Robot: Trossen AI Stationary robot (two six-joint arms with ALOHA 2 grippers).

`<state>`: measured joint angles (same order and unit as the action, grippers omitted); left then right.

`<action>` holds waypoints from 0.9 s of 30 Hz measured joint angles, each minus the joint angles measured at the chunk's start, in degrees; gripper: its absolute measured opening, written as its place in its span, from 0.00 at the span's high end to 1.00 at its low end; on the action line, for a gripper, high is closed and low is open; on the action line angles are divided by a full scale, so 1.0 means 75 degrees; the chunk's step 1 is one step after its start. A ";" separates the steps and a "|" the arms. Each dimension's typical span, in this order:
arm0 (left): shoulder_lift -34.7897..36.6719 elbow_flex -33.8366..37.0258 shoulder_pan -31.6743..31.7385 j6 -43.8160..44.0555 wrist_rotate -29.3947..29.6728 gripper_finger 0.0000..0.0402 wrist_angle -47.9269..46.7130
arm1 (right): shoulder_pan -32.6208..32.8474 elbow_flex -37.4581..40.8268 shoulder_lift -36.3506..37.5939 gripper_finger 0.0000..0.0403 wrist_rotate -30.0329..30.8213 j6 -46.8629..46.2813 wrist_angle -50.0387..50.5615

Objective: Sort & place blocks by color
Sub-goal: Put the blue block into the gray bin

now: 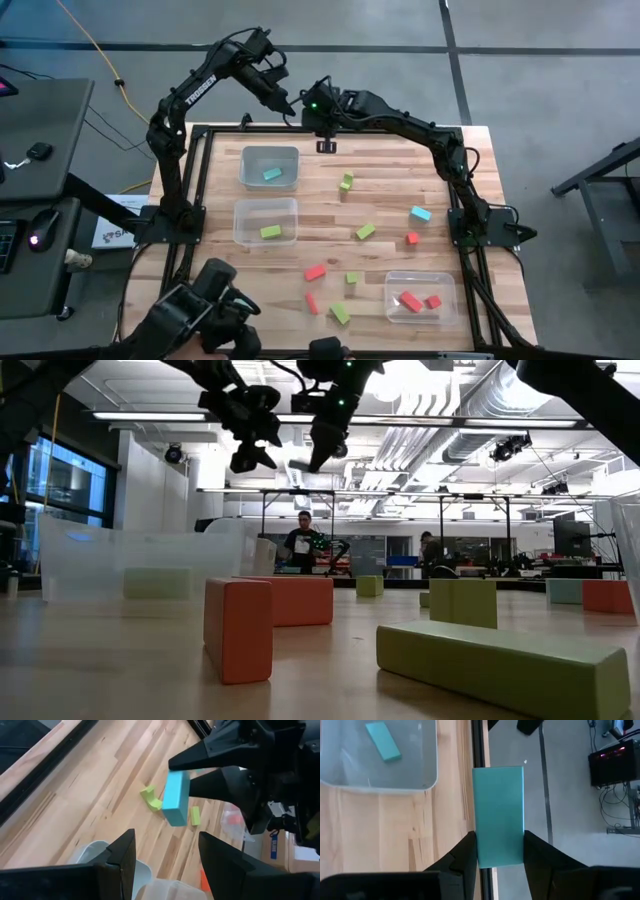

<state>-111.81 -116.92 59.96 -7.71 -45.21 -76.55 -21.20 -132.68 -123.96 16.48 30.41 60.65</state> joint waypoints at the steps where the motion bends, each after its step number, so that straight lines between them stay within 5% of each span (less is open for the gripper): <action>1: 0.0000 0.0000 -0.0002 0.0001 0.0003 0.59 0.0000 | 0.0018 0.0000 0.0000 0.74 -0.0011 0.0001 -0.0060; 27: 0.0009 0.0000 -0.0122 0.0210 -0.0035 0.59 0.0205 | 0.0179 0.0000 0.0000 0.74 -0.0014 -0.0261 -0.1493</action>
<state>-111.74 -116.92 59.05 -6.13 -45.47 -75.01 -19.86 -132.68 -123.96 16.38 28.46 49.45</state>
